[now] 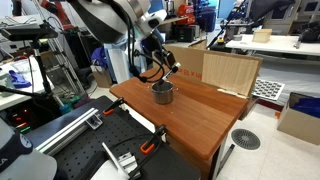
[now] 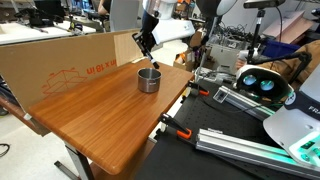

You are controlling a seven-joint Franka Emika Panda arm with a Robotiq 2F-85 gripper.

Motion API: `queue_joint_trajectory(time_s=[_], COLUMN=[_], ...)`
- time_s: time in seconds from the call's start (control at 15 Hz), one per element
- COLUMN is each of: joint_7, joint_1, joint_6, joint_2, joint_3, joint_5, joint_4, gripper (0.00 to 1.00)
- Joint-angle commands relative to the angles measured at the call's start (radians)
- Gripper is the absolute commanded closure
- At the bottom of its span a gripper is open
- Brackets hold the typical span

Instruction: Place the black marker inside the silver pot

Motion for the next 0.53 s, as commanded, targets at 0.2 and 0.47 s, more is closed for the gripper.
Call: queue_joint_trajectory(time_s=[0.2, 0.47], joint_7=[0.113, 0.143], joint_1=[0.004, 0.003], joint_6=[0.013, 0.009], joint_2=[0.053, 0.093], joint_3=[-0.009, -0.008], joint_5=[-0.092, -0.095], joint_4=[0.026, 0.035], gripper=[0.95, 0.95])
